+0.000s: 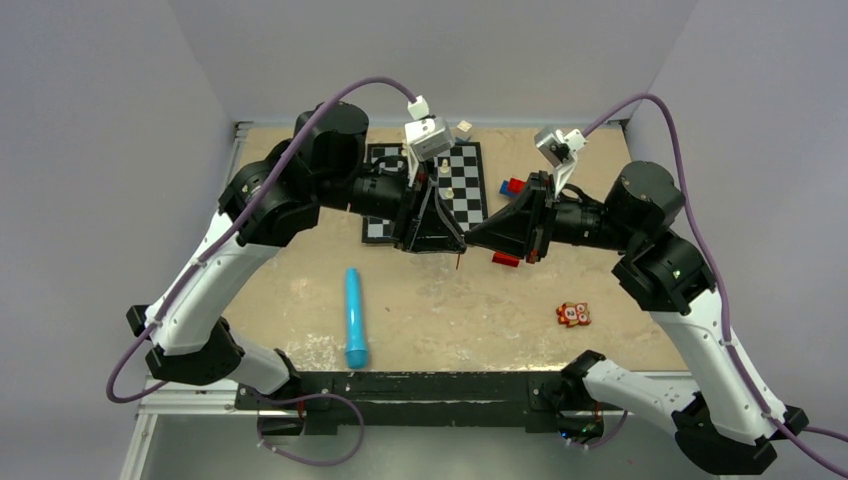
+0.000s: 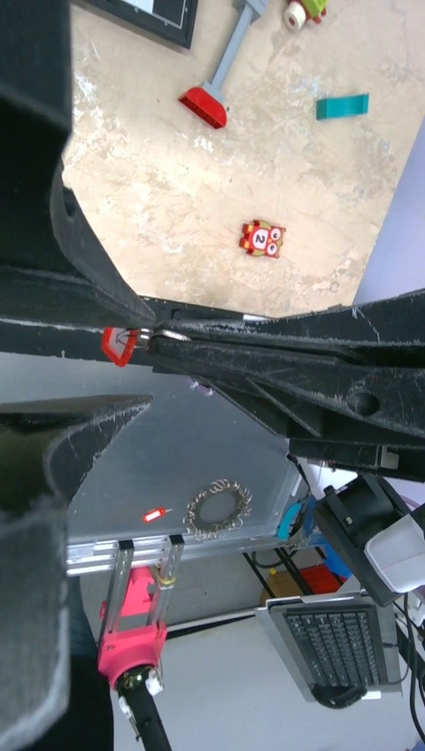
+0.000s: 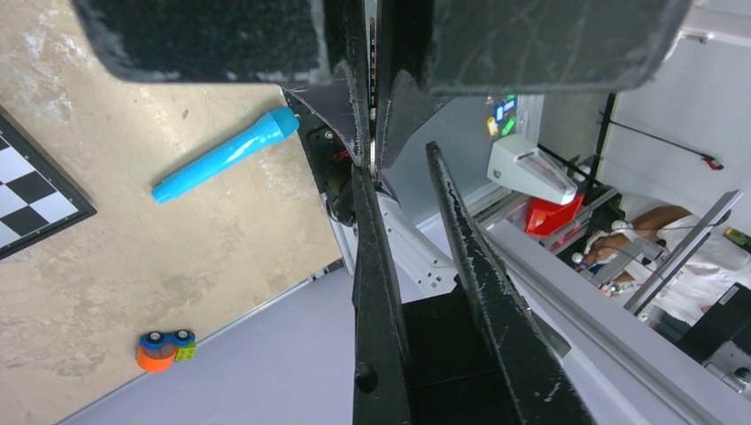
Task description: Remove the keys from the keyring
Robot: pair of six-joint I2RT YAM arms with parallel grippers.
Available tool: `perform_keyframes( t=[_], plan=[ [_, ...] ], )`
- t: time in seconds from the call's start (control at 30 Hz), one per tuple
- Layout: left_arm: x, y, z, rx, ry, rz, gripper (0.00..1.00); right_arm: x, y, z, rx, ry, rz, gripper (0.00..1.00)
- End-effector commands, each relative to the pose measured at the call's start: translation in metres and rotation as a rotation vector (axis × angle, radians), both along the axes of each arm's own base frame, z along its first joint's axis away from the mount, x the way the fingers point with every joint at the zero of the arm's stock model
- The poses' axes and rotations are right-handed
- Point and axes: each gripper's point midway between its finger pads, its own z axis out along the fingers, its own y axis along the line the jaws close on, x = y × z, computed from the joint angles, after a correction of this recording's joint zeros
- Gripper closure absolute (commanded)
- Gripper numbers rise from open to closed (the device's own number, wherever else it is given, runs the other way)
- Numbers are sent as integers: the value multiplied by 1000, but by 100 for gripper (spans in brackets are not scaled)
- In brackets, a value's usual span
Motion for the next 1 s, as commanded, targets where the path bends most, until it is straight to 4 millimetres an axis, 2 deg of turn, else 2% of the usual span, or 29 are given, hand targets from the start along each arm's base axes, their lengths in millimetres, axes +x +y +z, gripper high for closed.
perform_keyframes(
  t=[0.0,0.17,0.2,0.6,0.8,0.97],
  plan=[
    [-2,8,12,-31,-49,7,69,-6,-2,27,60,-73,17,100],
    [-1,7,15,-41,-51,14,98,-3,2,35,70,-87,21,100],
    [-1,8,16,-42,-53,17,100,-3,2,35,72,-88,21,100],
    [6,14,23,-56,-69,87,100,-3,0,38,97,-95,5,100],
    [12,4,38,-144,-49,116,100,0,4,56,162,-106,10,100],
    [18,6,51,-189,-57,171,100,4,5,77,220,-132,0,100]
  ],
)
